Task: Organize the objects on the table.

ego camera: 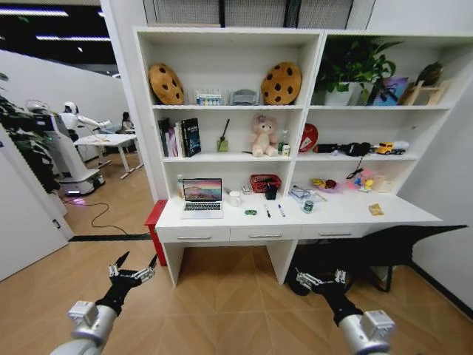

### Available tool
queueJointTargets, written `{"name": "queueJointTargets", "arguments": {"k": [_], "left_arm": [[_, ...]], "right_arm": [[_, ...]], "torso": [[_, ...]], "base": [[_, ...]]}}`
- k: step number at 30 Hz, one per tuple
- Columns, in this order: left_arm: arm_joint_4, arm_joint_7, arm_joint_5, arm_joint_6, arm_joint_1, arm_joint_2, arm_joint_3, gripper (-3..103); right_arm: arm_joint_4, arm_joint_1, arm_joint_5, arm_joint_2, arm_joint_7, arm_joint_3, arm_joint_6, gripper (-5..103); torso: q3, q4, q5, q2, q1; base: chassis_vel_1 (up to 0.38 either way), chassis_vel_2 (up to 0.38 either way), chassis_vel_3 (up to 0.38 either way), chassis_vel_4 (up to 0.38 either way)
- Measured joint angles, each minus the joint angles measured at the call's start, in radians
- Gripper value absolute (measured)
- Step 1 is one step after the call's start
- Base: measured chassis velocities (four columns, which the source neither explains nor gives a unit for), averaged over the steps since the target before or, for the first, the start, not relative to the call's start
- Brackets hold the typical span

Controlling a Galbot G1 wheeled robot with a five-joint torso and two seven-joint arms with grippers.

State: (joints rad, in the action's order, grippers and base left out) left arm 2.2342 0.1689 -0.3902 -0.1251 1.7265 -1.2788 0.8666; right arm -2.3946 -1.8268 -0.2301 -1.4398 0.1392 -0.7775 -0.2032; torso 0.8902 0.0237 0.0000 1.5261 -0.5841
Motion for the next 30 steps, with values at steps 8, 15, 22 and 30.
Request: {"name": "queueJointTargets", "arguments": {"k": [8, 15, 22, 30], "left_arm": [[-0.006, 0.009, 0.024, 0.021, 0.009, 0.004, 0.0, 100], [0.0, 0.015, 0.027, 0.006, 0.008, 0.007, -0.001, 100], [0.0, 0.02, 0.031, 0.0, 0.004, 0.011, -0.002, 100], [0.004, 0.026, 0.032, -0.005, 0.008, 0.014, -0.001, 100]], "right_arm": [[-0.001, 0.005, 0.001, 0.0, -0.012, 0.003, -0.005, 100], [-0.009, 0.011, 0.001, 0.001, -0.021, 0.003, -0.011, 100], [-0.014, 0.013, -0.006, 0.0, -0.038, -0.002, -0.014, 100], [-0.011, 0.029, -0.023, 0.002, -0.055, -0.005, -0.015, 100]], "torso": [[0.0, 0.0001, 0.0, 0.0, 0.0], [0.0, 0.0001, 0.0, 0.0, 0.0], [0.0, 0.0001, -0.0001, 0.0, 0.0], [0.0, 0.0002, 0.0, 0.0, 0.0]], "base": [[0.0, 0.0, 0.0, 0.0], [0.0, 0.0, 0.0, 0.0], [0.0, 0.0, 0.0, 0.0], [-0.01, 0.009, 0.016, -0.008]]}}
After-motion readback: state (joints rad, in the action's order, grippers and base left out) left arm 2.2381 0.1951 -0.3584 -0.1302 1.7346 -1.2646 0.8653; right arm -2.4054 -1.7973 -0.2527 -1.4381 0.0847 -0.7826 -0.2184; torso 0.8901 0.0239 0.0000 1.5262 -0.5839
